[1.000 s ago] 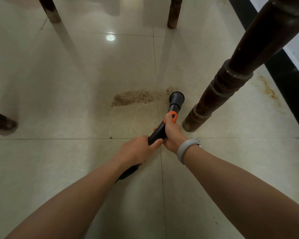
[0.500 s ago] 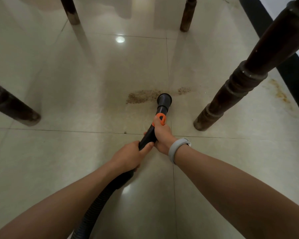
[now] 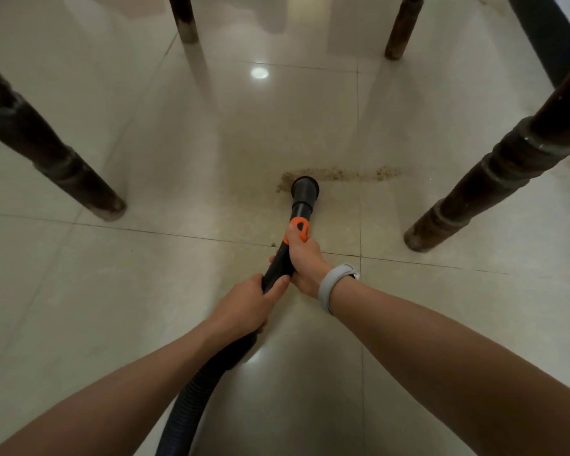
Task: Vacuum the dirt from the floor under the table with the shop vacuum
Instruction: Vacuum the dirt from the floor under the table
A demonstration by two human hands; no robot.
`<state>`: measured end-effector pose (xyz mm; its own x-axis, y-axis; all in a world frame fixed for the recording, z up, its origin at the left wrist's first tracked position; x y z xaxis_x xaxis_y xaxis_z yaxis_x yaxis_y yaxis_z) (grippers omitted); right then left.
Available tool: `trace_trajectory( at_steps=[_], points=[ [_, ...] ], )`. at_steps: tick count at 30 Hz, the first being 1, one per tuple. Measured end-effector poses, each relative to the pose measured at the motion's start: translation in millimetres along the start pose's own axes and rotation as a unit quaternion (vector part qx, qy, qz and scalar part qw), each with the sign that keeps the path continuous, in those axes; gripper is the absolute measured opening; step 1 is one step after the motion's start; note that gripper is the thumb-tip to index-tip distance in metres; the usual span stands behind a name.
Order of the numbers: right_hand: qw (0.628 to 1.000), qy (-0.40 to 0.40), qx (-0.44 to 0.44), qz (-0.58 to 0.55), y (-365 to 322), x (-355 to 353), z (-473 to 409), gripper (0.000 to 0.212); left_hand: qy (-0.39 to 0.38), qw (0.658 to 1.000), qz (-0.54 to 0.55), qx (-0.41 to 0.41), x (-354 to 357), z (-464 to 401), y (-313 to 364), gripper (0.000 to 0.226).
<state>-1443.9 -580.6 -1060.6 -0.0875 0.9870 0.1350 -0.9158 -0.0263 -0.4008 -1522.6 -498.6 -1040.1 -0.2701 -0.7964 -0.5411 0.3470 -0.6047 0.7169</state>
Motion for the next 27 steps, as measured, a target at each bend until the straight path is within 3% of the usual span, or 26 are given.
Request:
trace_trajectory(
  at_steps=[8, 15, 23, 27],
  points=[
    [0.999, -0.021, -0.002, 0.025, 10, 29, -1, 0.035, 0.039, 0.999, 0.028, -0.016, -14, 16, -19, 0.045],
    [0.998, -0.039, -0.003, 0.056, 6, 57, -2, 0.035, 0.038, 0.991, 0.128, -0.025, -29, 18, -31, 0.048],
    [0.996, -0.065, -0.016, 0.062, -16, 75, 3, 0.019, 0.045, 0.982, 0.180, -0.037, -49, 8, -30, 0.054],
    [0.995, -0.063, -0.025, 0.075, -24, 70, 0, 0.034, 0.045, 0.977, 0.202, -0.043, -55, -3, -28, 0.053]
  ],
)
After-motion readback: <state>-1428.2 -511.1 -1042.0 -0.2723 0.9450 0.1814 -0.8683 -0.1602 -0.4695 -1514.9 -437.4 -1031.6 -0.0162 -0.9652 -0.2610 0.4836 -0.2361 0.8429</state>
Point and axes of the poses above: each hand's wrist, its own z-axis away from the middle knuckle, its own x-axis out of the palm, y = z × x, the point moved 9 cm from there along -z, towards the middle knuckle, and after that the axes turned 15 degrees about x, right-handed, at the moved point
